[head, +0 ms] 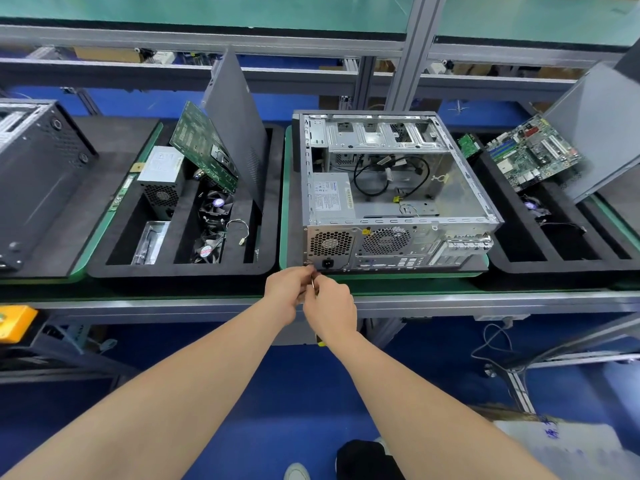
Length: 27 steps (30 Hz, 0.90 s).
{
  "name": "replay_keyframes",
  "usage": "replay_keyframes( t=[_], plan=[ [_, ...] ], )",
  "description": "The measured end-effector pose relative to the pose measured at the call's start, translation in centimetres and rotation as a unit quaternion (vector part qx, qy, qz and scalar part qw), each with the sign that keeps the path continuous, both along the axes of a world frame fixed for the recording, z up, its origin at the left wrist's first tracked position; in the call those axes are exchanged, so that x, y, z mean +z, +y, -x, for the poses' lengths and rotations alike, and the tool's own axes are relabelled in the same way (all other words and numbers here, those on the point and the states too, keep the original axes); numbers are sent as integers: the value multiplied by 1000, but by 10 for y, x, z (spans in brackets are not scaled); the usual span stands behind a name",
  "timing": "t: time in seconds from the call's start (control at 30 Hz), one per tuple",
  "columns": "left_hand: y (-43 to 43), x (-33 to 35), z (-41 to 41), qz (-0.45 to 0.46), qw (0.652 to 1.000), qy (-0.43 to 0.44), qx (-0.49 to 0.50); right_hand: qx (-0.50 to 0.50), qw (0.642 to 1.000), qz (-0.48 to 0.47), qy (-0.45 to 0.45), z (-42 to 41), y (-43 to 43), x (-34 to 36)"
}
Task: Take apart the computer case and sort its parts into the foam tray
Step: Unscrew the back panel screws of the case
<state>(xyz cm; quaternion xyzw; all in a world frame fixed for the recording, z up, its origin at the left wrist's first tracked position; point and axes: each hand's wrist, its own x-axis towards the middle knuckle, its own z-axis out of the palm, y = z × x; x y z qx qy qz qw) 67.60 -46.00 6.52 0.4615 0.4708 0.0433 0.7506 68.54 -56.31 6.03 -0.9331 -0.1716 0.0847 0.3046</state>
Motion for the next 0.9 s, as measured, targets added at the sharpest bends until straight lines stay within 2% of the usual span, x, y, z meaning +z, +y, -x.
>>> replay_keyframes(
  t=[0.17, 0.23, 0.27, 0.3, 0.33, 0.37, 0.4, 0.43, 0.47, 0.5, 0.53, 0.6, 0.77, 0.9],
  plan=[
    [-1, -2, -1, -4, 1000, 7, 6, -9, 996, -63, 56, -1, 1, -5],
    [0, -1, -1, 6, 1000, -1, 1, -33, 980, -128, 150, -3, 2, -1],
    [0, 0, -1, 17, 1000, -7, 0, -65, 952, -185, 236, -5, 1, 1],
    [1, 1, -1, 30, 999, -13, 0, -104, 895, -256, 350, -5, -1, 3],
    [1, 2, 0, 40, 999, -14, -3, -133, 809, -331, 467, -3, -4, 3],
    [2, 2, 0, 46, 999, -11, -10, -141, 722, -394, 551, -1, -8, 2],
    [2, 2, 0, 46, 999, -8, -19, -138, 650, -447, 599, 0, -12, 0],
    [3, 1, 1, 45, 999, -7, -27, -131, 596, -484, 627, 0, -15, -2],
    [3, 1, 1, 43, 998, -9, -34, -120, 561, -506, 643, -2, -17, -2],
    [4, 1, 2, 45, 998, -10, -38, -113, 544, -517, 651, -3, -18, -2],
    [5, 2, 3, 50, 998, -12, -43, -107, 538, -521, 654, -5, -18, 0],
    [8, 4, 6, 75, 996, -22, -46, -100, 550, -518, 647, -6, -16, 3],
    [13, 0, 9, 72, 996, -20, -52, -96, 649, -463, 595, -7, -16, 2],
    [12, 0, 5, 72, 995, -36, -54, -113, 710, -419, 554, -5, -12, 3]
  ],
)
